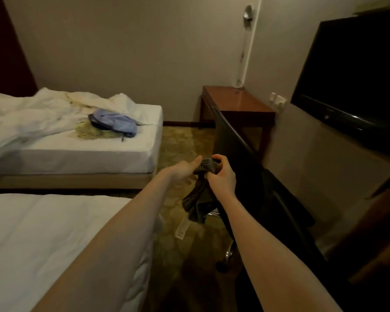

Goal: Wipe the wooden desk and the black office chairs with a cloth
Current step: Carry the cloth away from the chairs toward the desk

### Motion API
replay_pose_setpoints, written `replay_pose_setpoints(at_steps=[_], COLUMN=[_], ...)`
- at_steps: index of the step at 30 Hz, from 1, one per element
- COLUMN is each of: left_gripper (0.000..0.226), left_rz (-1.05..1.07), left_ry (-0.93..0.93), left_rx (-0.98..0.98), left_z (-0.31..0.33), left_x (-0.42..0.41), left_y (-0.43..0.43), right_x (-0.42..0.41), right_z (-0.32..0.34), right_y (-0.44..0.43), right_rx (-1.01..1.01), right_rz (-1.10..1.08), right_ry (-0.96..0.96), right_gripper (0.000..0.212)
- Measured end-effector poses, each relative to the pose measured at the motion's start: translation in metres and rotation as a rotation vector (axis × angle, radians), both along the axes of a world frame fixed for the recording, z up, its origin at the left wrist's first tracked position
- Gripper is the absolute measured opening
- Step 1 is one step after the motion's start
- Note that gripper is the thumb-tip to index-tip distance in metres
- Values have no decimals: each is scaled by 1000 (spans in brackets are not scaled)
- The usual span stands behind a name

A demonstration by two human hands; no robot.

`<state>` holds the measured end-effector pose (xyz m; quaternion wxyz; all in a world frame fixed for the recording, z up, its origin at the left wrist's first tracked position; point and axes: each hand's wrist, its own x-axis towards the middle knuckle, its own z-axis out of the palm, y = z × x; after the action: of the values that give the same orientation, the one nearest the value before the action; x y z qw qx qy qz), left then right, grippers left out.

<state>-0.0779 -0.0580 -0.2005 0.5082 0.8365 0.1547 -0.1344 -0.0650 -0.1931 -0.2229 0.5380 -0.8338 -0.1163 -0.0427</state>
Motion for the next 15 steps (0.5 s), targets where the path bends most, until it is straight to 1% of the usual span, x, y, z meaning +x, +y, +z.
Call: replay_pose_setpoints(at_steps=[3, 5, 7, 9, 11, 13, 15], left_gripper=[64, 68, 75, 79, 66, 51, 41], left_rz=[168, 250, 339, 373, 449, 514, 549], left_ry=[-39, -64, -71, -42, -52, -84, -122], left_rx=[-268, -378, -422, -419, -411, -418, -448], left_z=[-8, -12, -21, -22, -16, -10, -8], left_x=[27, 52, 81, 107, 130, 149, 171], left_y=[30, 58, 85, 107, 124, 137, 152], right_x=[29, 55, 80, 99, 120, 138, 157], right_z=[-8, -11, -12, -11, -8, -4, -1], right_y=[38, 66, 94, 118, 139, 152, 165], right_rx=[50, 55, 64, 45, 46, 93, 224], right_rz=[71, 72, 51, 64, 93, 124, 121], right_ry=[15, 10, 25, 27, 15, 38, 159], right_gripper=[52, 57, 63, 65, 68, 77, 92])
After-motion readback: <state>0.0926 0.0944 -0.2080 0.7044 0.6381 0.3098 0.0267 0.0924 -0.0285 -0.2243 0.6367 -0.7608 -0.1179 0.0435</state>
